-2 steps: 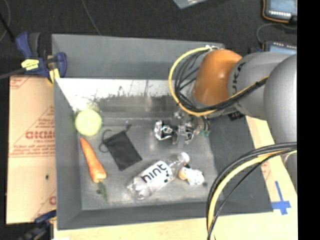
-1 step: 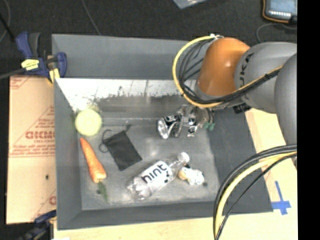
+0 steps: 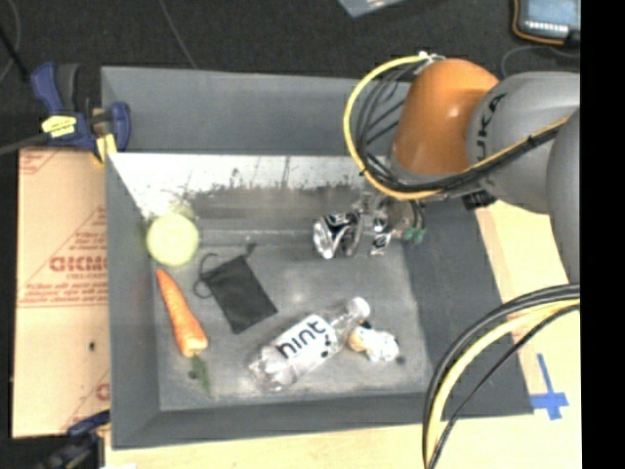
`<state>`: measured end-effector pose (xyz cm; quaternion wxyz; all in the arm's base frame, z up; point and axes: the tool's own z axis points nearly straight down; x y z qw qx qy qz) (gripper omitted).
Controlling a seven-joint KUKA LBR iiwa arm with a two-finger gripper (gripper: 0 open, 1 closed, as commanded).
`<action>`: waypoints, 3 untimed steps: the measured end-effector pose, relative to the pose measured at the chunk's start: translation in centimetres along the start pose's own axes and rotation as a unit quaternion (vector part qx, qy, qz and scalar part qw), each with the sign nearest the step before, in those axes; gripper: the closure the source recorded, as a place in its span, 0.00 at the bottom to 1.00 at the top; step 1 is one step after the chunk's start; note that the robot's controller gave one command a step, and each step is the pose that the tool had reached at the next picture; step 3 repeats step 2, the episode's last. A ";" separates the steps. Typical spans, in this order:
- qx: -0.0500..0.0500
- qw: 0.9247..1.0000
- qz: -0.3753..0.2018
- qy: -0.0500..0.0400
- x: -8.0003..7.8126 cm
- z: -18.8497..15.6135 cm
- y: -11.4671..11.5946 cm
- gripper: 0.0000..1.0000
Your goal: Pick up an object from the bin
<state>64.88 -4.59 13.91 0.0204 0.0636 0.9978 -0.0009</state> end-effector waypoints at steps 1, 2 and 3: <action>0.000 1.000 0.004 0.011 0.3 -2.8 -0.4 1.00; 0.000 1.000 -0.003 -0.003 0.1 -14.8 -1.0 1.00; 0.000 1.000 -0.003 -0.003 0.1 -14.8 -1.0 1.00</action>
Offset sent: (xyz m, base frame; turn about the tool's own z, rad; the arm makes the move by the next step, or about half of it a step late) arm -0.0095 -0.0087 0.1460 -0.0062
